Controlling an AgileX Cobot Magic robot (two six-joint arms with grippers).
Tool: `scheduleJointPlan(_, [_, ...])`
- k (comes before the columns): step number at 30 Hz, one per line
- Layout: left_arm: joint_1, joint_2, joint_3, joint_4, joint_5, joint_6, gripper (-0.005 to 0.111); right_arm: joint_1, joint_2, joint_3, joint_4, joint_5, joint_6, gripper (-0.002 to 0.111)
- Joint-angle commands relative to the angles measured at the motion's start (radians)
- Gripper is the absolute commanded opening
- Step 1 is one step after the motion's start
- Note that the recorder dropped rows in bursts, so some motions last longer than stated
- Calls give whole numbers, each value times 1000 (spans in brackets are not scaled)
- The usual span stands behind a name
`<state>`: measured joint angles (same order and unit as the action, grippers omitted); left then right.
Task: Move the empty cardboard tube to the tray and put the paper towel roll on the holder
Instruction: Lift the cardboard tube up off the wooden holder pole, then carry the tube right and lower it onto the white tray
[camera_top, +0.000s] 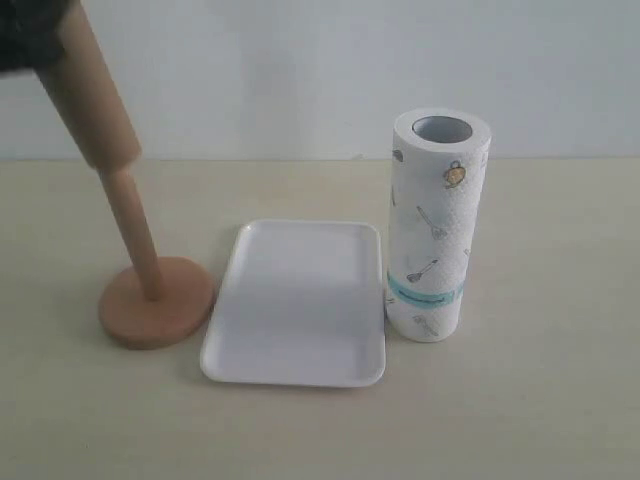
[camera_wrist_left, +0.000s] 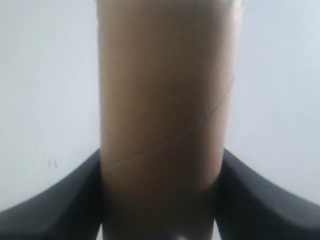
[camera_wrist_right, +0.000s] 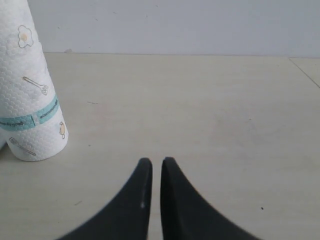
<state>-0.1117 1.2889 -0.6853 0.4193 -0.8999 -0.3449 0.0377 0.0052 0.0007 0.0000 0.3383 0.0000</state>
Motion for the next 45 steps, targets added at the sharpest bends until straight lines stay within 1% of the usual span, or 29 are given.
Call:
scheduleJointPlan(1, [-3,-164,-192,28,249,-77,5,-6,-5,-1,-6,-7,0,7])
scheduleJointPlan(3, [-3,-205,-291,76,390,-119,5,-6,-5,-1,-6,-7,0,7])
scheduleJointPlan(5, [-3,-233,-390,137,496,-210,5,-6,-5,-1,-6,-7,0,7])
scheduleJointPlan(7, [-3,-248,-464,211,532,-351,5,-6,-5,-1,-6,-7,0,7])
scheduleJointPlan(9, [-3,-257,-515,349,526,-536,5,-6,-5,-1,-6,-7,0,7])
scheduleJointPlan(10, [-3,-259,-530,422,517,-627,5,-6,-5,-1,-6,-7,0,7])
scheduleJointPlan(14, [-3,-262,-566,875,380,-1127,4,-6,-5,-1,-6,-7,0,7])
scheduleJointPlan(16, [-3,-260,-566,1023,284,-1319,4,-6,-5,-1,-6,-7,0,7])
scheduleJointPlan(18, [-3,-253,-566,1146,205,-1448,4,-6,-5,-1,-6,-7,0,7])
scheduleJointPlan(22, [-5,-248,-562,1305,108,-1620,4,-6,-5,-1,-6,-7,0,7])
scheduleJointPlan(25, [-45,-246,-534,1325,80,-1654,4,-6,-5,-1,-6,-7,0,7])
scheduleJointPlan(27, [-99,-246,-494,1325,92,-1652,4,-6,-5,-1,-6,-7,0,7])
scheduleJointPlan(29, [-166,-246,-444,1325,144,-1637,4,-6,-5,-1,-6,-7,0,7])
scheduleJointPlan(31, [-233,-246,-381,1325,219,-1612,4,-6,-5,-1,-6,-7,0,7])
scheduleJointPlan(34, [-353,-239,-254,1325,421,-1588,4,-6,-5,-1,-6,-7,0,7])
scheduleJointPlan(37, [-453,-200,-148,1311,619,-1588,4,-6,-5,-1,-6,-7,0,7])
scheduleJointPlan(38, [-481,-176,-124,1290,660,-1591,4,-6,-5,-1,-6,-7,0,7])
scheduleJointPlan(39, [-502,-145,-113,1261,671,-1591,4,-6,-5,-1,-6,-7,0,7])
scheduleJointPlan(41, [-530,-78,-113,1243,638,-1632,4,-6,-5,-1,-6,-7,0,7])
scheduleJointPlan(43, [-548,5,-141,1243,587,-1687,4,-6,-5,-1,-6,-7,0,7])
scheduleJointPlan(45, [-550,86,-178,1243,591,-1726,4,-6,-5,-1,-6,-7,0,7])
